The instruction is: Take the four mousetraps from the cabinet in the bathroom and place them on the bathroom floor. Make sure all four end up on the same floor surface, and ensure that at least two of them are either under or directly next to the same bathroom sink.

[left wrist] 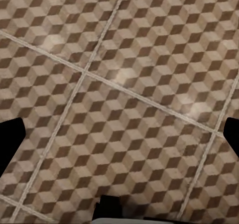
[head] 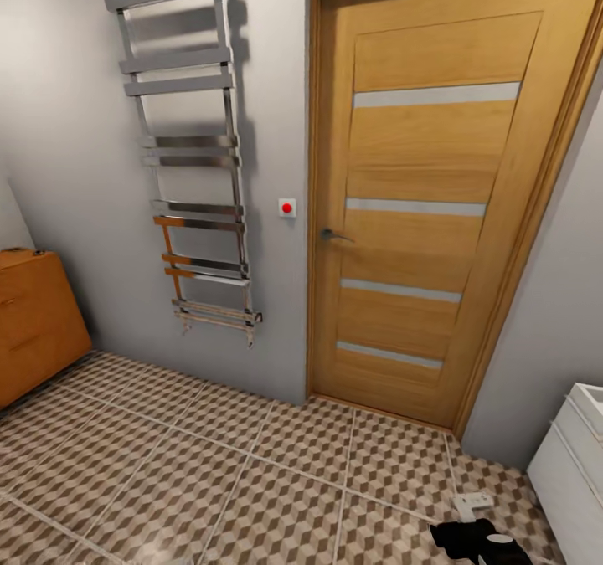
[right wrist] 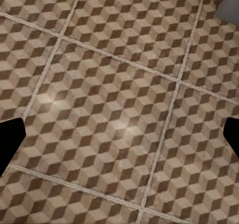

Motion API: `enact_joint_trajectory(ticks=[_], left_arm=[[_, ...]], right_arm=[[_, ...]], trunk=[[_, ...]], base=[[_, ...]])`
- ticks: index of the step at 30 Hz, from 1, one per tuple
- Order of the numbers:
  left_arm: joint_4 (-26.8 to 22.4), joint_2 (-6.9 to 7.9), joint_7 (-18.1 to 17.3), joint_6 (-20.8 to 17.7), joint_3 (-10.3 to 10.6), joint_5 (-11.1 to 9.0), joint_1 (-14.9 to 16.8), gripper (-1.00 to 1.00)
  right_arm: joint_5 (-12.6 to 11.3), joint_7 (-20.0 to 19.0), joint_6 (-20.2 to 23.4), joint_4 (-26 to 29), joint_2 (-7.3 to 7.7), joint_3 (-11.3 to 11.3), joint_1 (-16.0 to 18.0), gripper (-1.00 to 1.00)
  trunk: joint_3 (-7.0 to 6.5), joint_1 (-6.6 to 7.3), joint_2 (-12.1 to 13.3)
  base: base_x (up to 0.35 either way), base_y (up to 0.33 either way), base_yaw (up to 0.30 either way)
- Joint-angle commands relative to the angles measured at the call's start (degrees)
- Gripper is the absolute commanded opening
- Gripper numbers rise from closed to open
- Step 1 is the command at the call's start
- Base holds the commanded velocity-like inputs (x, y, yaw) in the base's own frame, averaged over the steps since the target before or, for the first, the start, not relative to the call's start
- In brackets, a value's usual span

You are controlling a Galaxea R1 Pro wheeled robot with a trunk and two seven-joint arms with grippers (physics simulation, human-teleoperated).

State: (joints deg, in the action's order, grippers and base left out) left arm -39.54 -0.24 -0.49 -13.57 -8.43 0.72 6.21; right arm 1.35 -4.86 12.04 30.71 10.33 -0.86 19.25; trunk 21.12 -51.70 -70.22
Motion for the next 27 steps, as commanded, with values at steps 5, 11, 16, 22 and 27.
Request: enact_joint_trajectory(ticks=[5,11,16,22,27], left_arm=[[-0.06,-0.03,-0.04,-0.32,-0.09,0.1,0.03,1.0],[-0.09,-0.03,-0.04,-0.32,-0.09,0.16,0.03,1.0],[-0.1,-0.02,-0.03,-0.32,-0.09,0.16,0.03,1.0],[-0.08,-0.02,-0.03,-0.32,-0.09,0.16,0.03,1.0],[-0.06,-0.02,-0.03,-0.32,-0.09,0.17,0.03,1.0]], right_arm=[[0.15,-0.15,0.35,0.06,0.04,-0.11,-0.01,1.0],[0.15,-0.15,0.35,0.0,0.04,-0.11,-0.01,1.0],[0.15,-0.15,0.35,-0.03,0.04,-0.11,-0.01,1.0],[0.15,-0.15,0.35,-0.03,0.04,-0.11,-0.01,1.0],[0.15,-0.18,0.35,-0.07,0.04,-0.11,-0.01,1.0]], trunk=[[-0.84,1.1,1.98],[-1.91,2.42,4.38],[-2.81,3.52,6.39],[-3.89,4.84,8.8],[-4.79,5.93,10.8]], base=[[0.0,0.0,0.298],[0.0,0.0,0.298],[0.0,0.0,0.298],[0.0,0.0,0.298],[0.0,0.0,0.298]])
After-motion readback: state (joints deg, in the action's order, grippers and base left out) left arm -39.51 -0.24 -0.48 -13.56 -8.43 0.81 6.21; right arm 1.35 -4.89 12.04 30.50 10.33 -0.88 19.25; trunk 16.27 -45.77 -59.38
